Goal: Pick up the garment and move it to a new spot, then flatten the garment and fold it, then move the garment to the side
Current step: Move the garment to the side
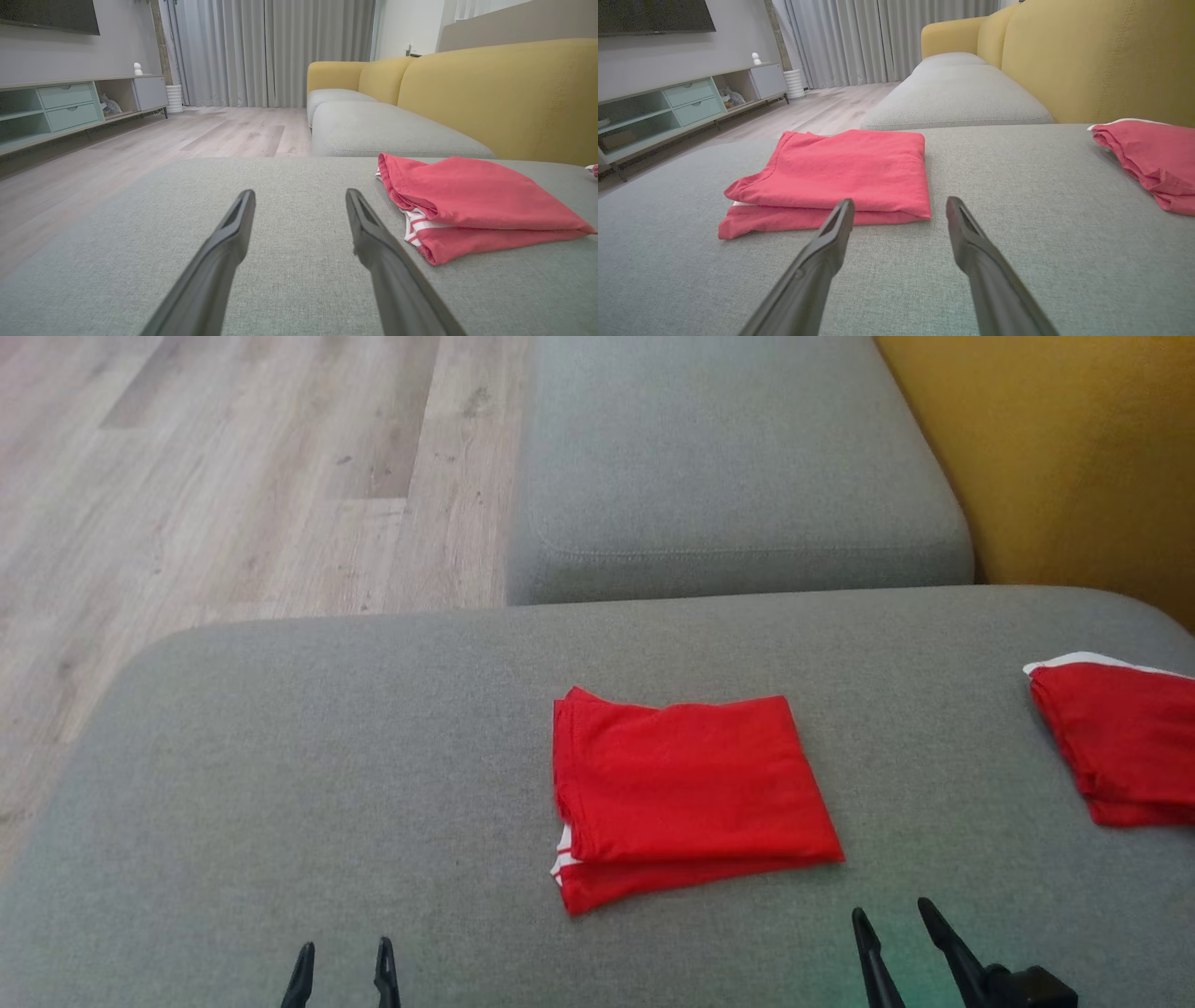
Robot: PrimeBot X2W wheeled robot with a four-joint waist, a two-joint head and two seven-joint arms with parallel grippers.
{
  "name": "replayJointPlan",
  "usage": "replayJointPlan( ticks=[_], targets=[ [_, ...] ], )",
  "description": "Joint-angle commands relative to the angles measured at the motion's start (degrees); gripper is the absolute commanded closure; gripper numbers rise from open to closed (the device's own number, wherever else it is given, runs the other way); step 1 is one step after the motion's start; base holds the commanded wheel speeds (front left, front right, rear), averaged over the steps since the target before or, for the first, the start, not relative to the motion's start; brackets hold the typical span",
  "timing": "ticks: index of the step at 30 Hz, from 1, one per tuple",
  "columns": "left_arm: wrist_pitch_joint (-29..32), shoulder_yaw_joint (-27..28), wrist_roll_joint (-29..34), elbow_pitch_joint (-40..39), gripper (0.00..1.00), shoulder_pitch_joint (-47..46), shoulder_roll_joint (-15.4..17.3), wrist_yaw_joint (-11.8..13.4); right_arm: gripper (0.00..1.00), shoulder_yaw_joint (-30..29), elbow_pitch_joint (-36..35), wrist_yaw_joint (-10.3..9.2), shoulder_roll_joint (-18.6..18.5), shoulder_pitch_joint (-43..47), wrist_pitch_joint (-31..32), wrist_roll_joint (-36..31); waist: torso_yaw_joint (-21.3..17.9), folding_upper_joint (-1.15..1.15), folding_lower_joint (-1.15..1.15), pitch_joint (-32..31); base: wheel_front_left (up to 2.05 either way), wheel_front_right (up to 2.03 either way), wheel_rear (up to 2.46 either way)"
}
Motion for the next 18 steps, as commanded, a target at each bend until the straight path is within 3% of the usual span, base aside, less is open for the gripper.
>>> replayJointPlan(
  ticks=[1,12,18],
  targets=[
    [-0.4,1.2,-0.1,-1.8,0.00,-2.0,-0.6,-0.1,0.00,1.6,-1.3,-0.04,-1.5,-3.3,-0.8,-0.6,0.2,0.00,0.00,0.5,0.00,0.00,0.00],
    [-0.4,0.1,3.3,-0.9,0.00,-3.9,-0.6,1.2,0.00,2.6,8.3,-0.04,-4.0,-14.3,-0.7,2.2,1.5,0.00,0.00,4.7,0.00,0.00,0.00],
    [-0.4,-1.6,3.8,-1.5,0.00,-5.3,-0.6,0.9,0.00,2.1,16.5,-0.04,-6.3,-24.9,4.6,6.8,2.6,0.00,0.00,7.6,0.00,0.00,0.00]
  ],
)
